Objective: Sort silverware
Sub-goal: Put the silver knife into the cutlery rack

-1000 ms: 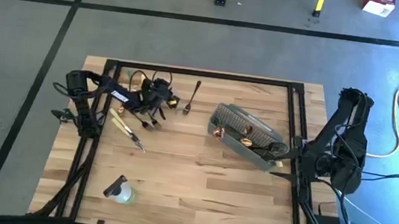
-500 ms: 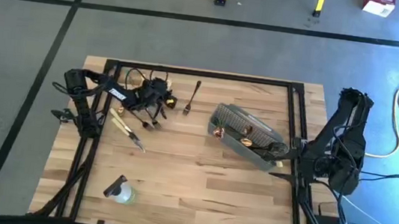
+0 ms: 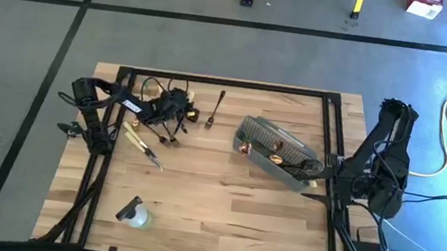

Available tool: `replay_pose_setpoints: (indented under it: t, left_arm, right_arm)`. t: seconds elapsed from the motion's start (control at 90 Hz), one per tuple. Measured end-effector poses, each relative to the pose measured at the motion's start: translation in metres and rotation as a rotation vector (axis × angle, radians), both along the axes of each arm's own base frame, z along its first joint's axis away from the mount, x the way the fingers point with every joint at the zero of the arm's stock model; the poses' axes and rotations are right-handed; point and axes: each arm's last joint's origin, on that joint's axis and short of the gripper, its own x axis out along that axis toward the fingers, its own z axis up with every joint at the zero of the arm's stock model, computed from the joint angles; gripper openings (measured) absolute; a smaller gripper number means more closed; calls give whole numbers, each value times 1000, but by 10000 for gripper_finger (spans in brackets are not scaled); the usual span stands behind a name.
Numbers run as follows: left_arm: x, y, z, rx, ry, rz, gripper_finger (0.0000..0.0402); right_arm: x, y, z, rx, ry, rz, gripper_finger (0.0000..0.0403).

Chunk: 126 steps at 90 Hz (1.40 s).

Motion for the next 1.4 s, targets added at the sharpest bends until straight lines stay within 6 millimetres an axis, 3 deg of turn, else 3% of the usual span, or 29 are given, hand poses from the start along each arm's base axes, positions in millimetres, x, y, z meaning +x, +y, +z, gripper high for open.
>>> replay_pose_setpoints:
  t: [0.311,0.522,0.778,1.0,1.144,1.4]
  left_arm:
    - [12,-26,15,43,-14,-101,120]
    - [14,-34,21,90,-14,-99,124]
    - [21,-44,26,110,-72,-129,201]
    - [13,-41,18,114,10,36,272]
    - [13,-37,18,117,6,32,286]
    - [16,-33,-4,82,-16,77,286]
  right_arm:
    - [0,0,0,5,6,7,169]
    - [0,0,0,-1,7,11,169]
    - [0,0,-1,1,15,22,169]
    - [0,0,-1,-1,16,22,169]
    - [0,0,-1,-8,15,25,169]
    - [0,1,0,-17,11,28,169]
